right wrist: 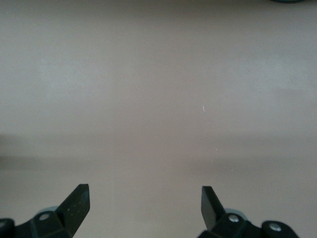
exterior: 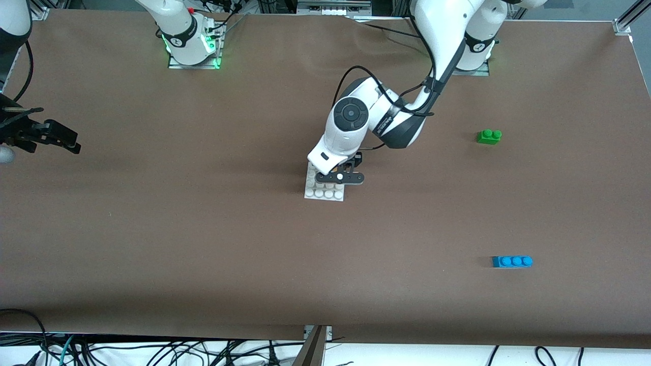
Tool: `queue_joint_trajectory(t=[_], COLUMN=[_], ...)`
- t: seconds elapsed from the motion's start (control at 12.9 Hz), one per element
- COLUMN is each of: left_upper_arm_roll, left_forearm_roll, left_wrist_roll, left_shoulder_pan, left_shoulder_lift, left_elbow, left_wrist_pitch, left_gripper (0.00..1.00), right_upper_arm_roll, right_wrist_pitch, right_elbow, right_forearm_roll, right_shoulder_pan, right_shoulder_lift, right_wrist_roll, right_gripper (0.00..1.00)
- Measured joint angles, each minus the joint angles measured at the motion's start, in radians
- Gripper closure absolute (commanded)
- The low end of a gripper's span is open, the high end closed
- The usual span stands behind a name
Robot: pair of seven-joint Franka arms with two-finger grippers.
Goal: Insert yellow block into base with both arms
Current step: 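Carry the yellow brick with the left gripper over the base plate, then press the yellow brick down onto the base plate studs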
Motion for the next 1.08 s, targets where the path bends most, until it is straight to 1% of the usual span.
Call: queue_joint_trajectory(t=[0.39, 1.08], left_upper_arm_roll=[0.016, 0.055], left_forearm_roll=[0.0, 0.0], left_wrist_roll=[-0.043, -0.044], left_shoulder_pan=[-0.04, -0.062], left_shoulder_lift=[0.05, 0.104], left_elbow=[0.029, 0.045], left_wrist_pitch=[0.0, 0.073], left_gripper=[1.0, 1.0], right_upper_arm_roll=[0.0, -0.001], right_wrist_pitch=[0.0, 0.0], right_elbow=[0.0, 0.0], right_forearm_roll=[0.0, 0.0], right_shoulder_pan=[0.0, 0.0], right_shoulder_lift=[0.0, 0.0], right_wrist_roll=[0.0, 0.0], right_gripper=[0.0, 0.0])
